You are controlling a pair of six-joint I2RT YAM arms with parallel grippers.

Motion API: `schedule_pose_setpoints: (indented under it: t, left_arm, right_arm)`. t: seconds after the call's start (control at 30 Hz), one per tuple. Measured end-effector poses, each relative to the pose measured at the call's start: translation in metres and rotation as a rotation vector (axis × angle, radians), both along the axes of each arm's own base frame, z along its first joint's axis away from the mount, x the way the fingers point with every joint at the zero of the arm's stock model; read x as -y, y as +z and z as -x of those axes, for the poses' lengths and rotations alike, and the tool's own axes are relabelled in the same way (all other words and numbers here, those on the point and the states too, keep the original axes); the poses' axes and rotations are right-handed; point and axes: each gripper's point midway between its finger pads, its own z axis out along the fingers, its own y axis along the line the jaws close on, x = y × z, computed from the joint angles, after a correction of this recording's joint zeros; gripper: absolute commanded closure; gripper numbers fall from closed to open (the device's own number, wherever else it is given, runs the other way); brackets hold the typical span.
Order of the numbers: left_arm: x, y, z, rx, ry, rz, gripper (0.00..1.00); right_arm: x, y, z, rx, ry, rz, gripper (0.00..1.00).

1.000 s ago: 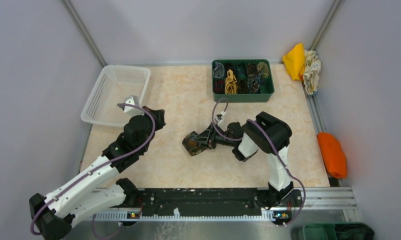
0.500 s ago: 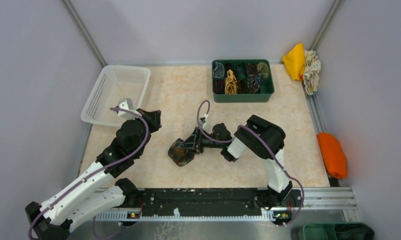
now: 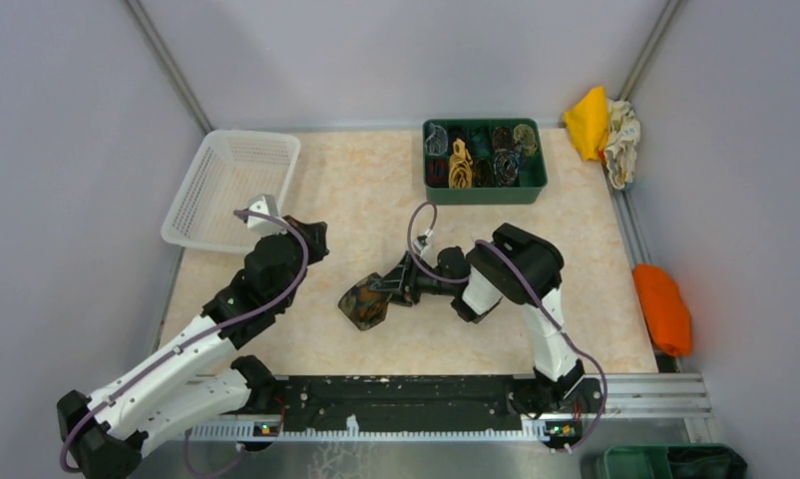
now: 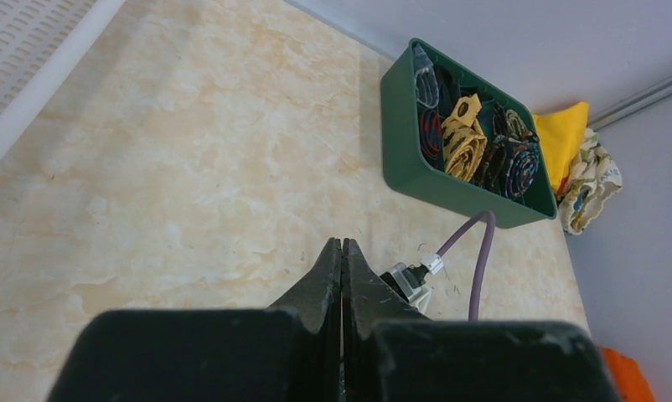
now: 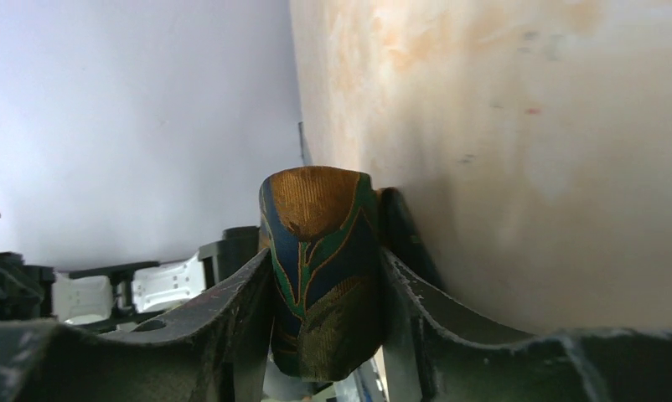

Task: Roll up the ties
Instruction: Roll the tie at the center of the board.

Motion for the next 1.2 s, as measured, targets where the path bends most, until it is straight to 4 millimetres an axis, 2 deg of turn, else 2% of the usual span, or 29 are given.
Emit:
schedule_pose_setpoints:
  t: [0.13,0.37,0.5,0.63,0.77,0.83,0.93,1.07,1.2]
  left_arm:
    - [0.005,-0.007,-0.003,-0.016,-0.008,-0.013,1.00]
    - [0.016,-0.021,-0.009,-0.047,-0.034,-0.043,1.00]
    - [0.026,-0.033,-0.016,-0.066,-0.051,-0.071,1.00]
    - [0.032,-0.067,-0.021,-0.138,-0.051,-0.116,1.00]
    - [0.034,-0.107,-0.018,-0.220,-0.061,-0.152,1.00]
    - [0.033,-0.120,-0.015,-0.245,-0.066,-0.161,1.00]
    - [0.034,-0.129,-0.014,-0.264,-0.068,-0.167,1.00]
    - [0.036,-0.133,-0.016,-0.264,-0.068,-0.164,1.00]
    - [0.043,-0.139,-0.020,-0.267,-0.083,-0.161,1.00]
  right_arm:
    - [0.009,-0.013,-0.002,0.004,-0.009,0.077,0.48]
    - [0.015,-0.013,-0.001,0.099,0.017,0.223,0.47]
    - [0.011,-0.014,-0.008,0.167,0.037,0.333,0.39]
    - [0.009,-0.012,-0.016,0.265,0.039,0.452,0.27]
    - [0.017,-0.009,-0.018,0.328,0.032,0.514,0.26]
    - [0.021,-0.009,-0.020,0.347,0.024,0.541,0.26]
    - [0.031,-0.007,-0.022,0.370,0.000,0.591,0.26]
    - [0.050,0.003,-0.015,0.404,-0.034,0.633,0.25]
    - [0.068,0.014,0.007,0.443,-0.047,0.651,0.24]
